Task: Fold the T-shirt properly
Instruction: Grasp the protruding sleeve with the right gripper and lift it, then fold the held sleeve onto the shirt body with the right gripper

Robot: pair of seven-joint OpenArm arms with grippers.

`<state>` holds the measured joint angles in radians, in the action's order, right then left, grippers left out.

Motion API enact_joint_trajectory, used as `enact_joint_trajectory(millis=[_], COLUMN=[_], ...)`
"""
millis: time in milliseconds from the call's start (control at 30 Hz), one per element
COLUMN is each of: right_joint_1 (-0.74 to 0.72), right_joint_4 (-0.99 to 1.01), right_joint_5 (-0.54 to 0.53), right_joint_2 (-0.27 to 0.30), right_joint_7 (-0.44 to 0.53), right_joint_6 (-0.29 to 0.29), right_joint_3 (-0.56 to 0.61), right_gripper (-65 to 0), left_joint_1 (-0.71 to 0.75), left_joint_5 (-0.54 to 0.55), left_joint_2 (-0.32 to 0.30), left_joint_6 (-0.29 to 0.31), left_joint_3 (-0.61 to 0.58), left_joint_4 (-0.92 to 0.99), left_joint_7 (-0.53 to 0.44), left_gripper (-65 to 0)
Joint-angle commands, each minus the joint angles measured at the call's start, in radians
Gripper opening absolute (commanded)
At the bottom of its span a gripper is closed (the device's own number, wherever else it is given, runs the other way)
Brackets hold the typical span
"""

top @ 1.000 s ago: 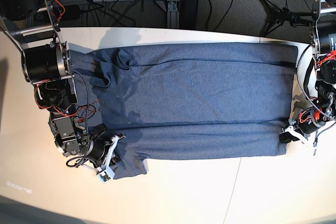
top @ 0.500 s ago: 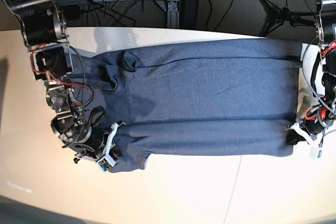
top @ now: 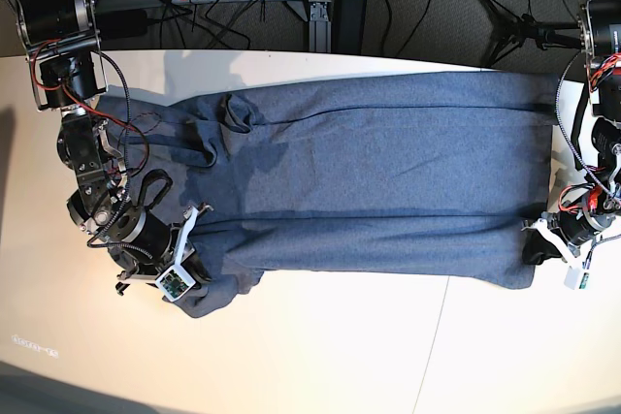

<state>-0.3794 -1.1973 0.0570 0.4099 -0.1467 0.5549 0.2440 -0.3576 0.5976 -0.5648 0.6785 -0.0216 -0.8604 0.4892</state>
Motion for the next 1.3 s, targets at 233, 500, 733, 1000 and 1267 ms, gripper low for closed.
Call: enact_joint_trajectory(millis=[233, 500, 733, 1000, 1267], right_joint_1=[-0.027, -0.031, -0.028, -0.024, -0.022], right_joint_4=[-0.019, -0.019, -0.019, -0.040, -0.041], right_joint_5=[0.105, 0.262, 0.359, 0.358, 0.343], right_joint_2=[0.014, 0.040, 0.092, 0.114, 0.113], right_joint_7=[0.031, 0.105, 0.132, 0.132, 0.136], right_joint_6=[0.001, -0.008, -0.009, -0.012, -0.012], right_joint_3=[-0.007, 0.026, 0.142, 0.158, 0.158], right_gripper=[-65.0, -65.0, -65.0, -65.0, -65.0], left_joint_1=[-0.024, -0.024, -0.021, 0.036, 0.118], left_joint_5=[-0.109, -0.200, -0.230, -0.243, -0.288], left_joint_2=[-0.020, -0.019, -0.015, -0.020, -0.020], left_joint_6=[0.020, 0.020, 0.020, 0.020, 0.020], left_joint_3=[0.004, 0.003, 0.001, 0.001, 0.001], left_joint_4=[-0.018, -0.018, -0.018, -0.023, -0.140], left_joint_7=[-0.065, -0.137, -0.150, -0.219, -0.257], left_gripper=[-65.0, -65.0, -65.0, -65.0, -65.0])
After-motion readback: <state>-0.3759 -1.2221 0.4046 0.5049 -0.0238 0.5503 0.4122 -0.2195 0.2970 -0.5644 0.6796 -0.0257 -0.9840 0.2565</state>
